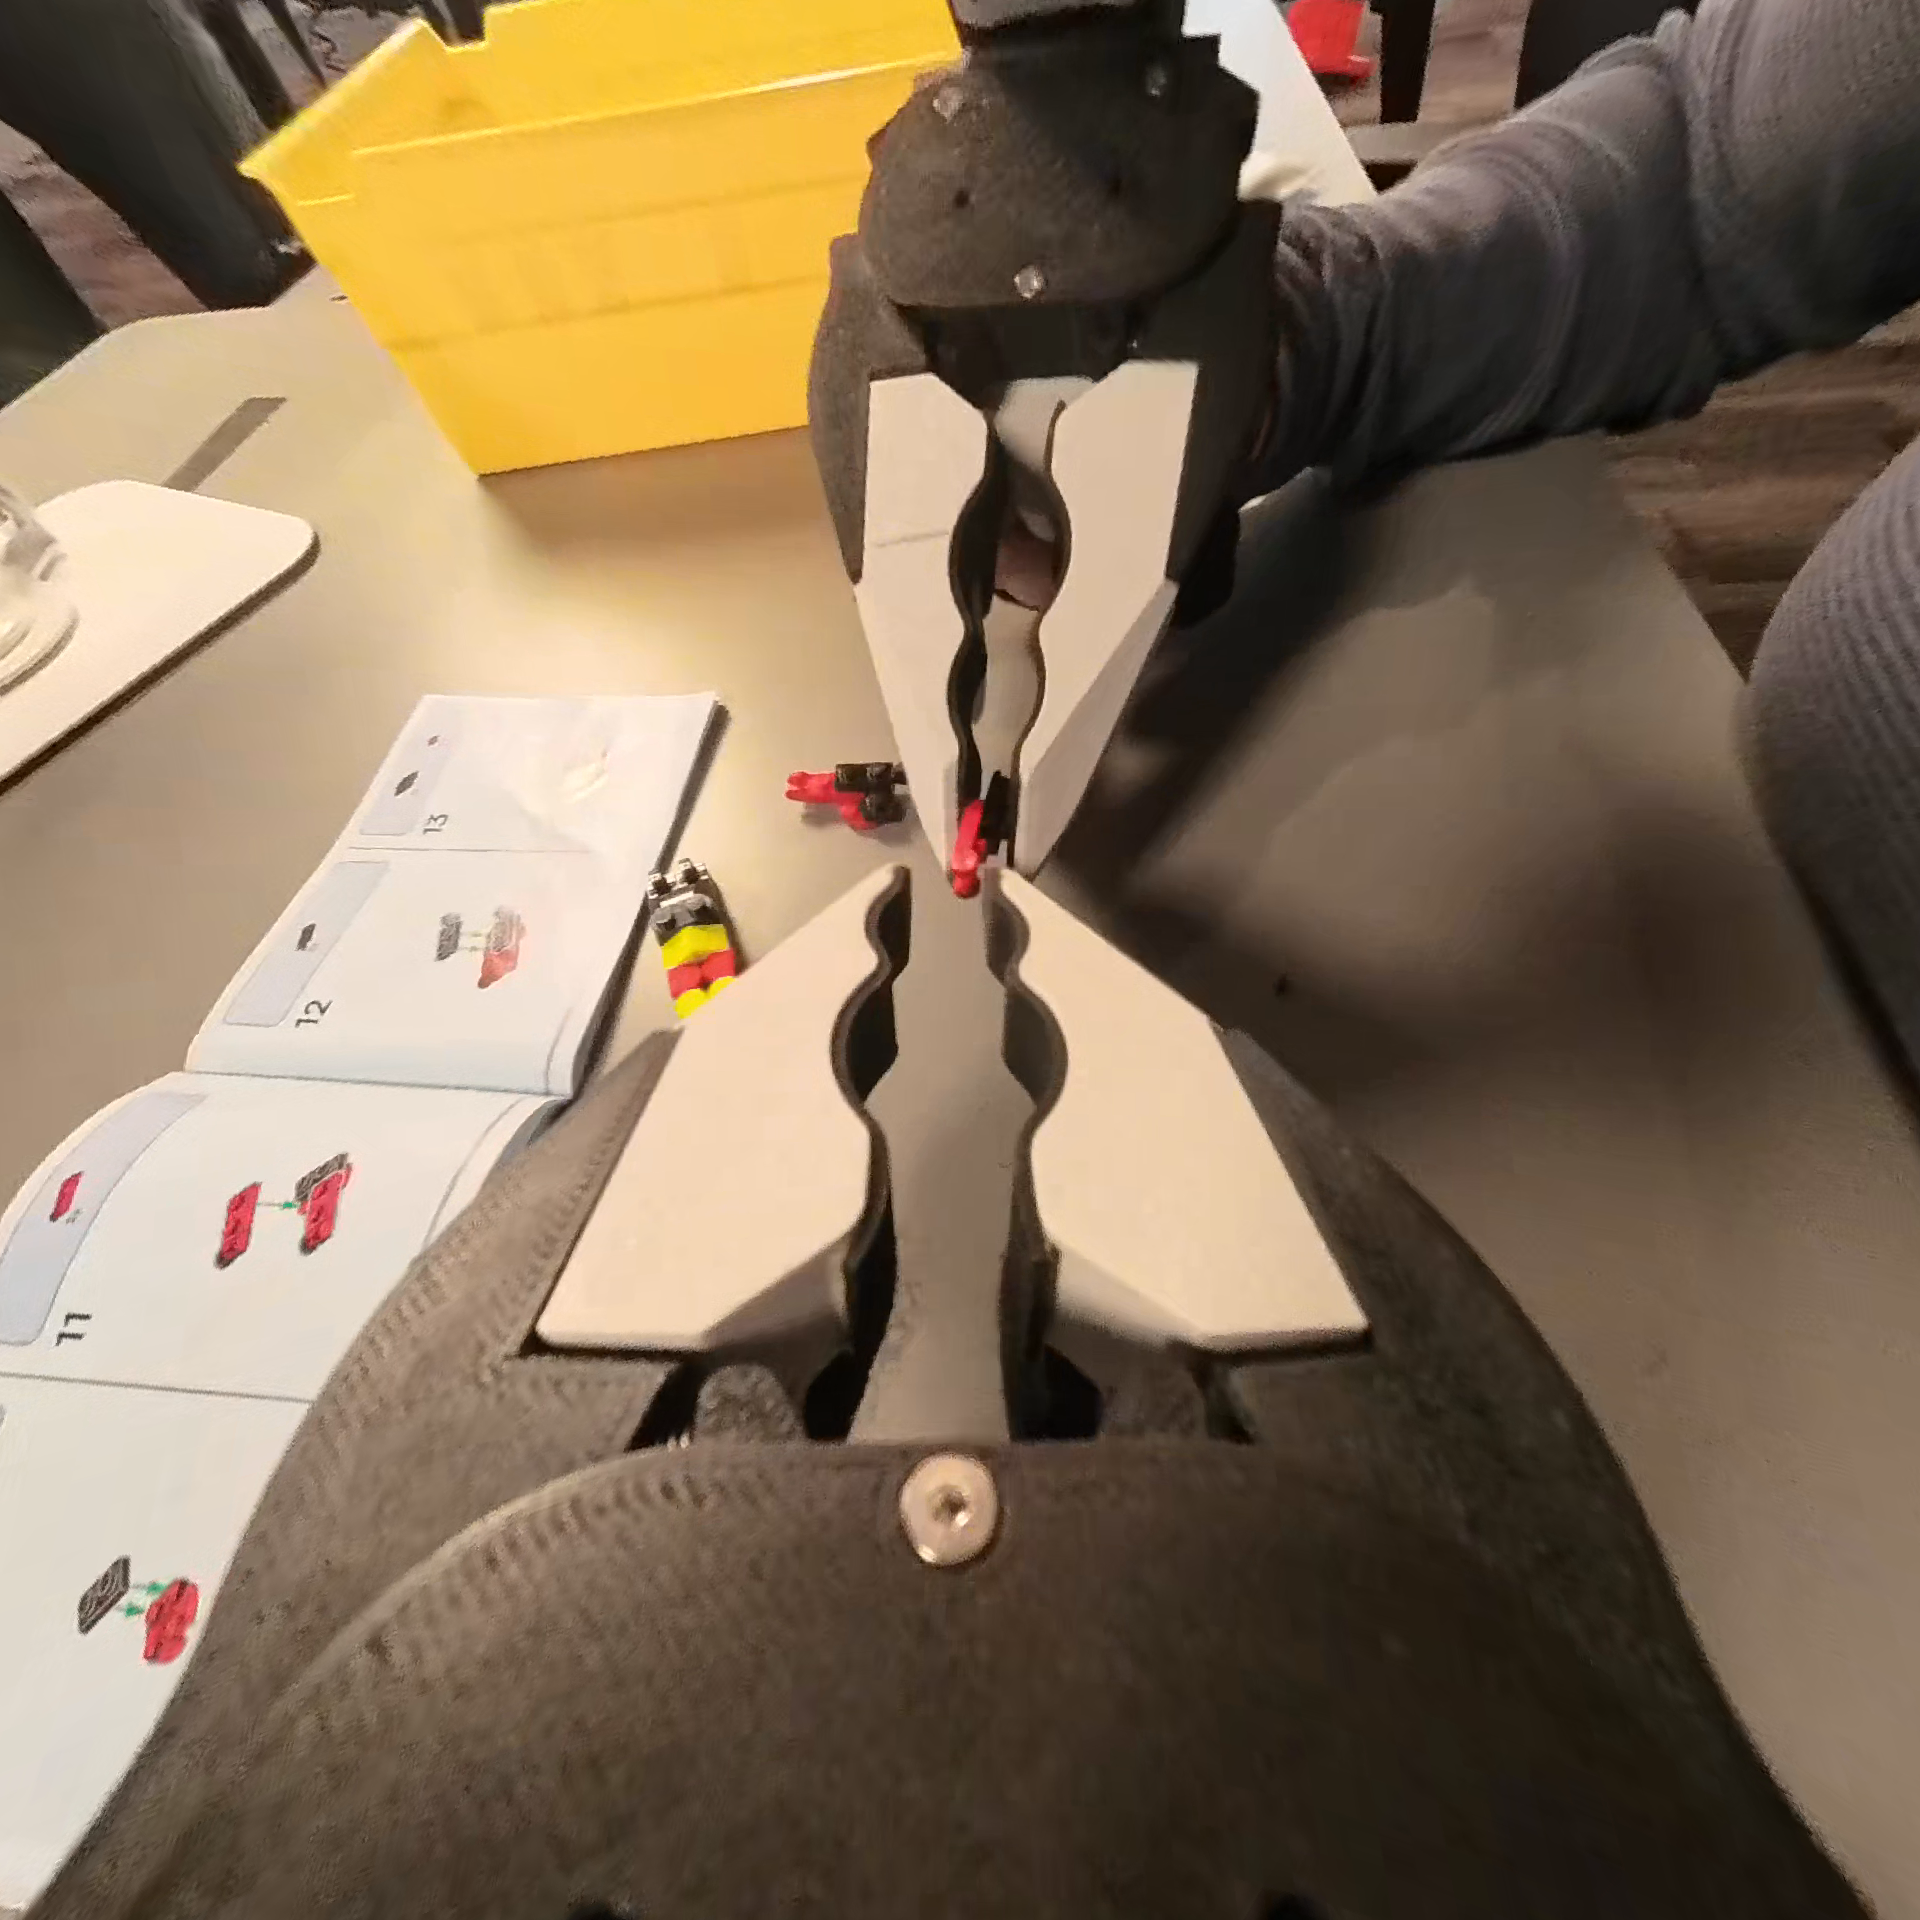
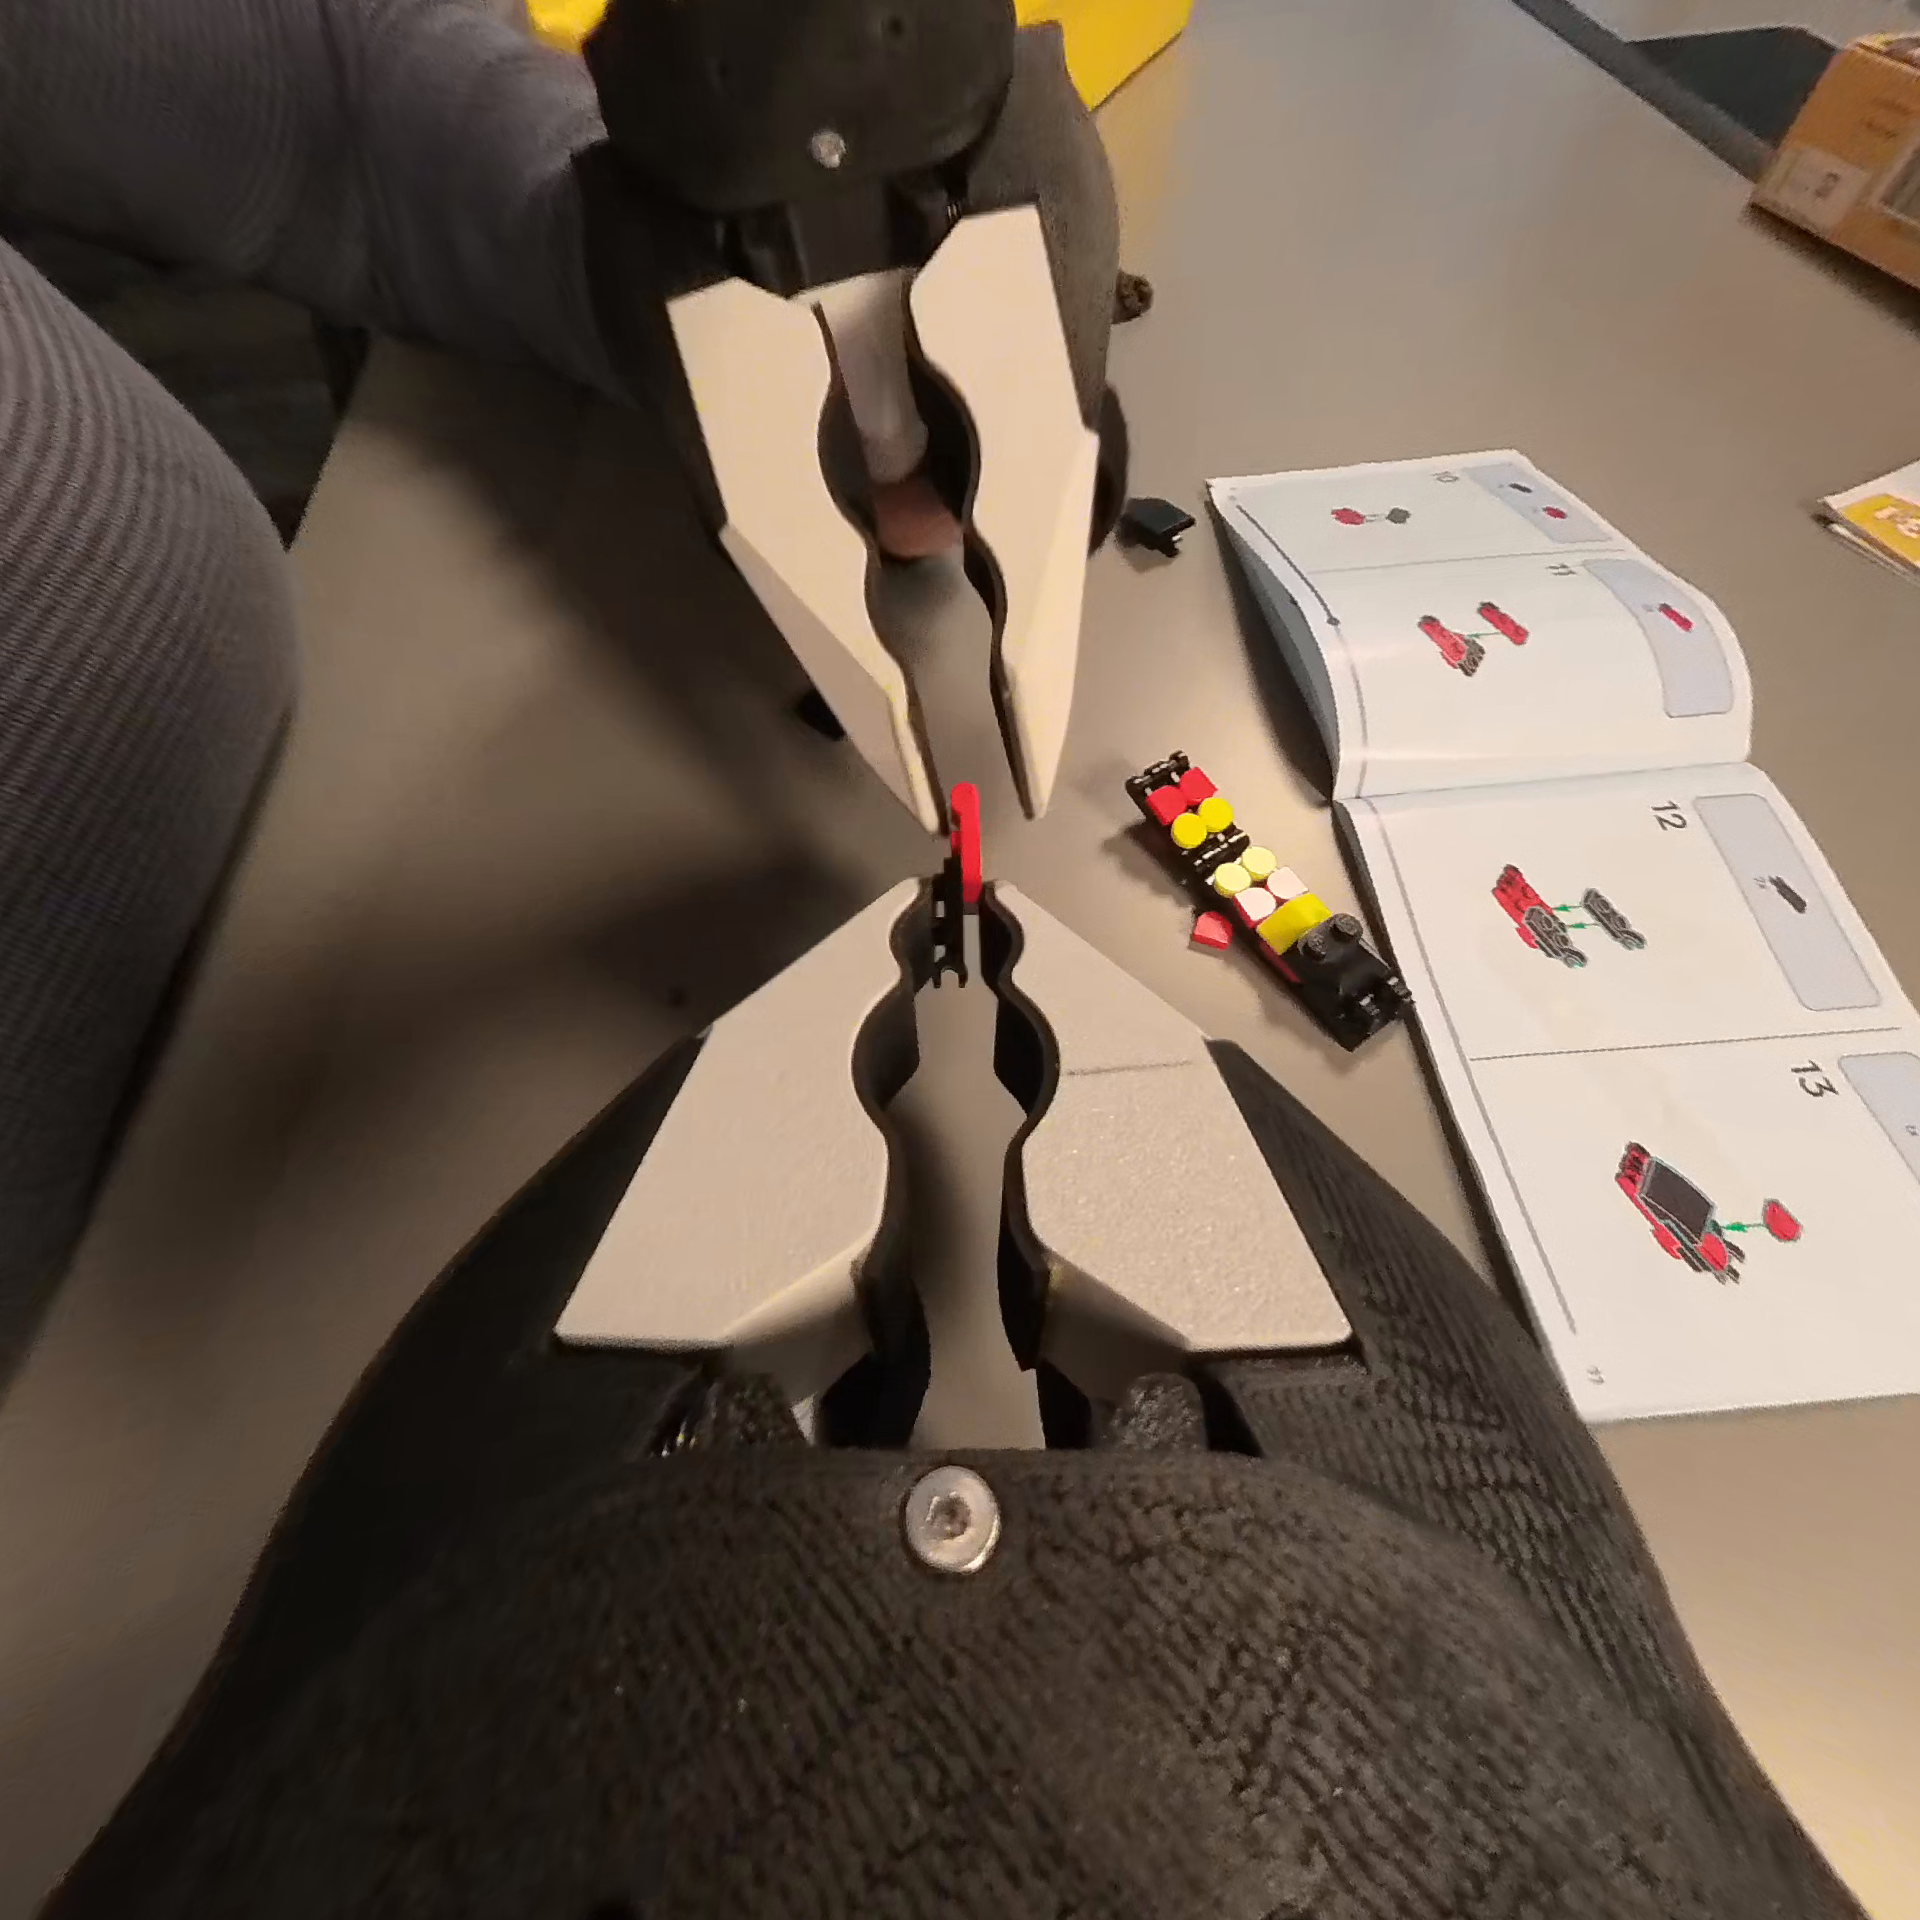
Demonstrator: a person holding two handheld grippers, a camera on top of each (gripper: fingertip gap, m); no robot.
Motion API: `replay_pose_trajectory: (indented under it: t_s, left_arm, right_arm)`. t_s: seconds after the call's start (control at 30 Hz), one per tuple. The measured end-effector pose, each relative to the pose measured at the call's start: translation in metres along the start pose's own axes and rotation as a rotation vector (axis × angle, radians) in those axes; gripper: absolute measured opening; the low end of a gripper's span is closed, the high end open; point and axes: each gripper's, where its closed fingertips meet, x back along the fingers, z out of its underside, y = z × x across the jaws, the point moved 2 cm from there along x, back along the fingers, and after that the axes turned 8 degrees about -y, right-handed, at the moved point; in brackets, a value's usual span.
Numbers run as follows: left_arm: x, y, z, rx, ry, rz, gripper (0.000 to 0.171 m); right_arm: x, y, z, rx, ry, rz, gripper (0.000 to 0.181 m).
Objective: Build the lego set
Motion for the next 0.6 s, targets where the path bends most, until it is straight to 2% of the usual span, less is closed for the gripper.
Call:
replay_pose_trajectory:
  t_s: [0.17,0.23,0.27,0.3,0.43,0.53,0.6]
  left_arm:
    - [-0.004,-0.005,0.002,-0.011,0.023,0.014,0.004]
    - [-0.003,0.003,0.002,0.052,0.033,-0.028,0.004]
    - [-0.001,0.007,0.002,0.105,0.029,-0.049,0.004]
    - [0.000,0.011,0.002,0.181,0.016,-0.052,0.004]
    - [0.002,0.016,0.003,0.505,-0.020,-0.002,0.004]
    - [-0.001,0.010,0.005,0.621,-0.017,0.052,0.004]
    - [-0.002,0.010,0.004,0.657,-0.029,0.061,0.004]
  right_arm:
    - [0.000,0.000,0.001,0.037,0.010,0.008,0.006]
    - [0.004,-0.006,-0.002,0.093,-0.001,0.056,0.021]
    - [0.007,-0.012,-0.004,0.143,0.000,0.103,0.032]
    - [0.011,-0.016,-0.005,0.210,0.002,0.146,0.036]
    - [0.014,-0.017,-0.011,0.496,0.023,0.263,0.030]
    - [0.009,-0.010,-0.009,0.682,0.081,0.299,0.017]
    - [0.006,-0.006,-0.005,0.733,0.095,0.281,0.010]
